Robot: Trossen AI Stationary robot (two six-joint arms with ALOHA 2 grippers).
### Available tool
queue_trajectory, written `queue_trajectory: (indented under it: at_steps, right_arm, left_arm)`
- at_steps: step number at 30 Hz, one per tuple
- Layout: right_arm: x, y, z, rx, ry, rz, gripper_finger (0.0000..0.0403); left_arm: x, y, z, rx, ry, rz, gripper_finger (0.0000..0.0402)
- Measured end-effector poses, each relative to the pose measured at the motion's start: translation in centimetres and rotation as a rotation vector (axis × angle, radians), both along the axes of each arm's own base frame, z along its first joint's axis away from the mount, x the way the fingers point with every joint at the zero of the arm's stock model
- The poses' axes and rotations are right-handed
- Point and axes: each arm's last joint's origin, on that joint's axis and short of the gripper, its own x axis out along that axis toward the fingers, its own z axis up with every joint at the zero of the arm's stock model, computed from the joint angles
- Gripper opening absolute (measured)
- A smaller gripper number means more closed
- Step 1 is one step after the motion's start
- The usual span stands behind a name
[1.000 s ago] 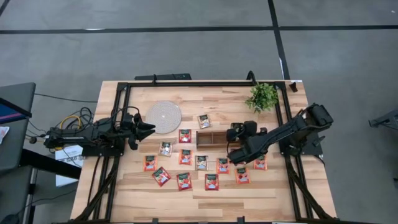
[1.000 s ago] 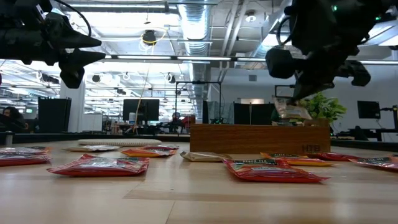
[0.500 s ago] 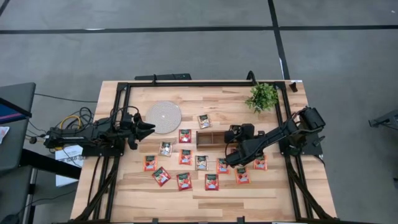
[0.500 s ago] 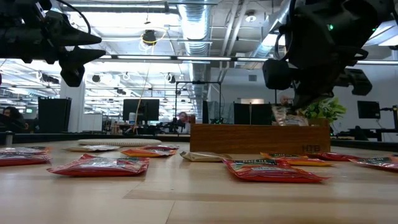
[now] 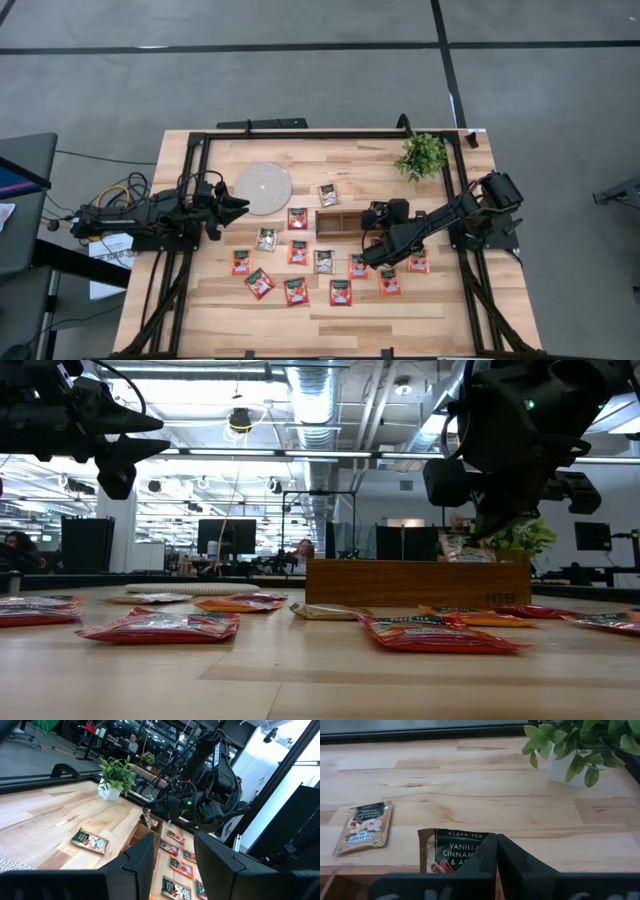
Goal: Pick & Place Tea
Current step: Put the yellow tea bag into the right section of the wooden organizer
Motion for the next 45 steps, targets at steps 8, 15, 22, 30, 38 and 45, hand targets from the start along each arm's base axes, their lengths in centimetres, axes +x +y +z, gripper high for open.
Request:
queue_trajectory:
  at_steps: [8, 15, 22, 30, 38, 45]
  right_arm:
    - [0.0, 0.0, 0.0, -0.004, 0.000, 0.002, 0.0021]
    - [0.0, 0.0, 0.0, 0.010, 0.010, -0.004, 0.0075]
    - [-0.1, 0.0, 0.0, 0.011, 0.011, -0.006, 0.0087]
    - [0.8, 0.1, 5.3, -0.054, 0.009, 0.108, 0.0088]
    - [3.0, -2.0, 12.2, -0.116, 0.282, 0.455, 0.0088]
    - [4.9, -6.7, 15.1, -0.070, 0.352, 0.686, 0.0088]
  left_arm:
    - [0.0, 0.0, 0.0, 0.000, 0.000, 0.000, 0.0129]
    - [0.0, 0.0, 0.0, 0.000, 0.000, 0.000, 0.0129]
    - [0.0, 0.0, 0.0, 0.000, 0.000, 0.000, 0.0129]
    - [0.0, 0.0, 0.0, 0.000, 0.000, 0.000, 0.0129]
    - [0.0, 0.0, 0.0, 0.000, 0.001, 0.000, 0.0129]
    - [0.0, 0.0, 0.0, -0.030, -0.003, -0.003, 0.0129]
